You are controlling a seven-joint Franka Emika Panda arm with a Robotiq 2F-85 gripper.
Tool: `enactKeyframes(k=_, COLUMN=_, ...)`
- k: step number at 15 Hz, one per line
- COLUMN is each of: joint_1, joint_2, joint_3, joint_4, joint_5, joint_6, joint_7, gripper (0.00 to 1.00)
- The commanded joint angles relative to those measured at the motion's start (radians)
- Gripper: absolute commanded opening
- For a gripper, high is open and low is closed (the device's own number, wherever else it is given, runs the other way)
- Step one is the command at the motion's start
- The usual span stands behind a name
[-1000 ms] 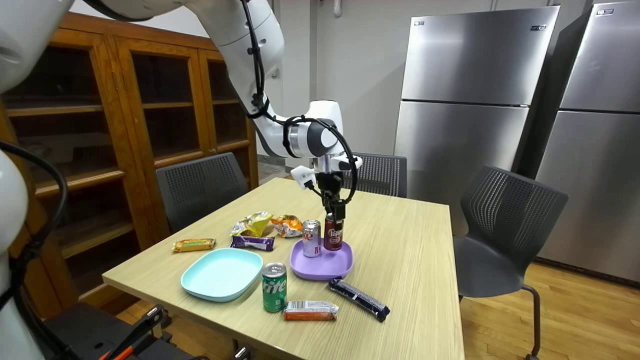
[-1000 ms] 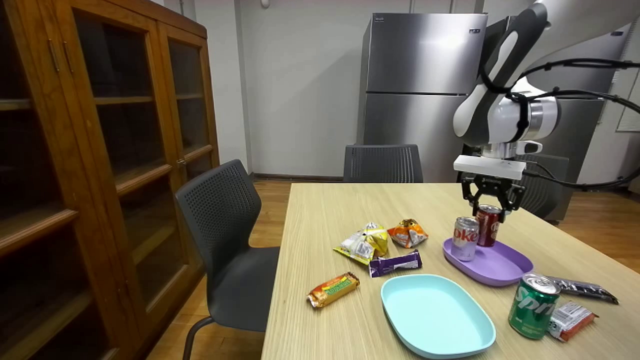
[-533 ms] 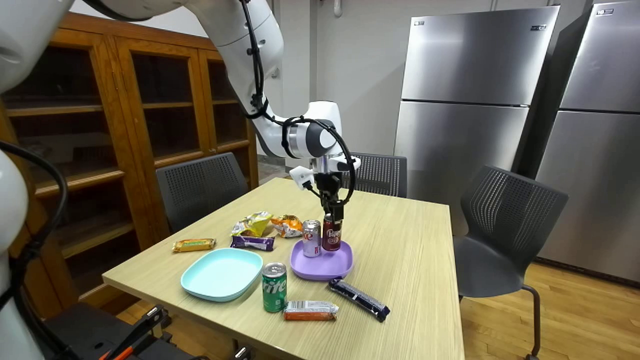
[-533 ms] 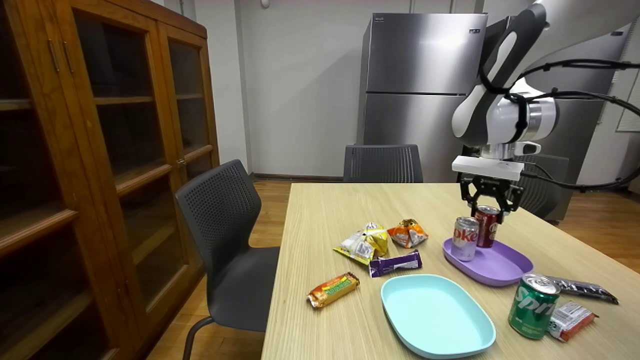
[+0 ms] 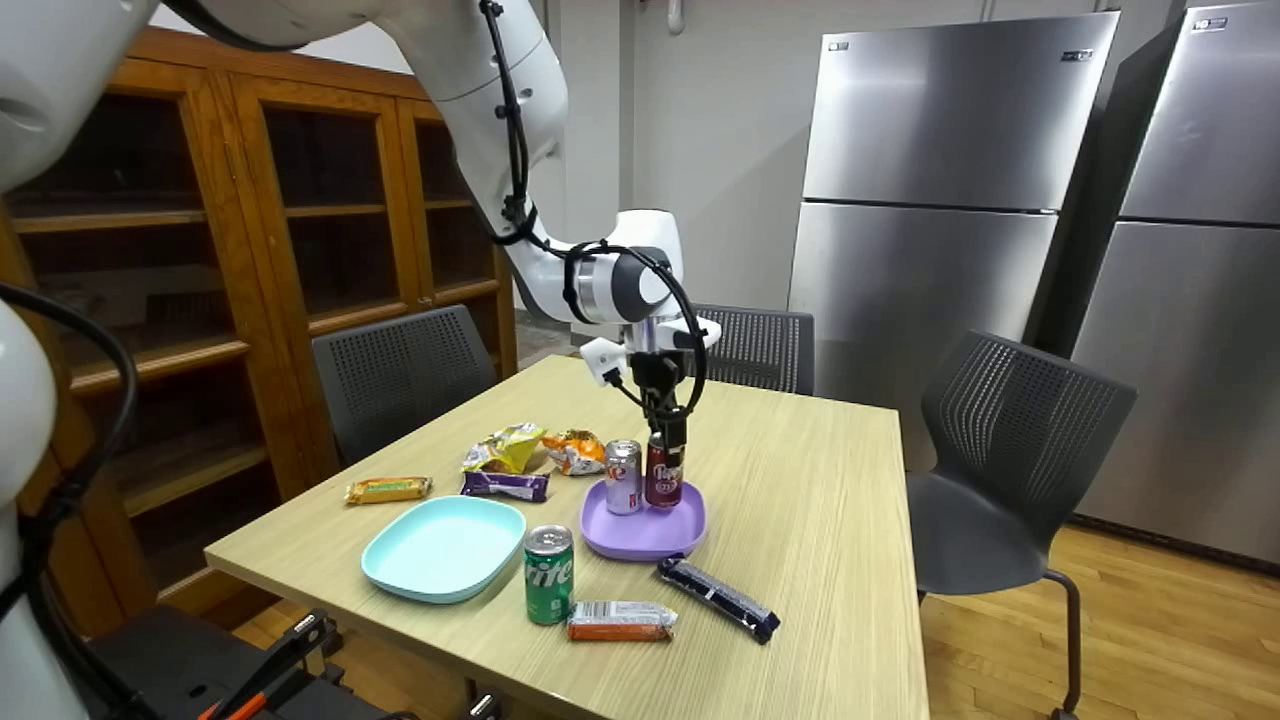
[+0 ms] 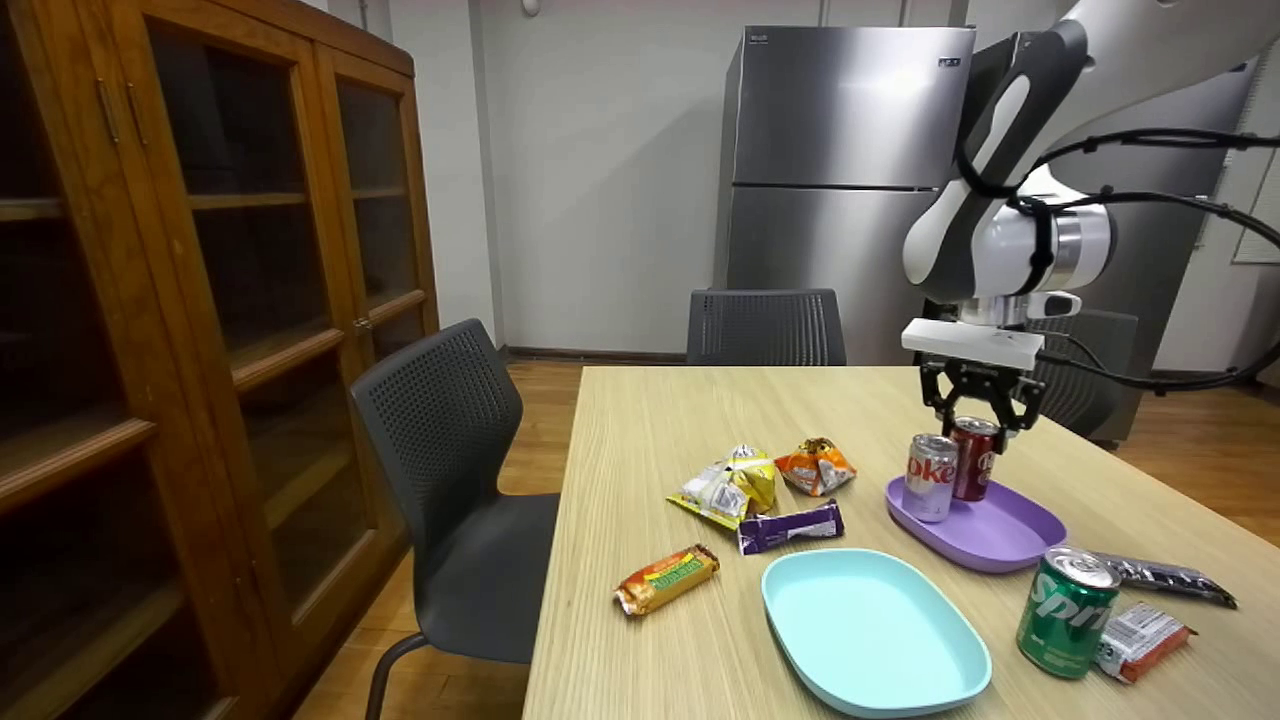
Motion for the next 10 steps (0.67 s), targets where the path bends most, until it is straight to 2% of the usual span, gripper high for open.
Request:
enactKeyframes(k=1, joint_1=-0.002, joint_2=0.01, joint_3=0.0, joint_4=0.016, joint_5=-0.017, joint_6=0.016, joint_7=0.04, gripper=0.39)
enactKeyframes(k=5, joint_1=-0.001, joint_2=0.02, joint_3=0.0, joint_4=0.023, joint_5=-0.016, joint_6=0.013, joint_7=0.039, gripper=0.39)
enactKeyframes(k=6, joint_1=0.002, joint_2=0.018, joint_3=-0.003, joint_4=0.02, joint_5=-0.019, joint_6=0.013, joint_7=0.041, gripper=0.89)
enactKeyframes(k=9, joint_1=0.01, joint_2=-0.018, joint_3=-0.008, joint_4=-0.006, joint_5=-0.03, joint_6=0.013, joint_7=0.034, gripper=1.0)
enactKeyframes(k=10, joint_1=0.011, joint_2=-0.036, joint_3=-0.008, joint_4=-0.018, joint_5=-0.035, joint_6=0.014, joint_7=0.029, gripper=1.0)
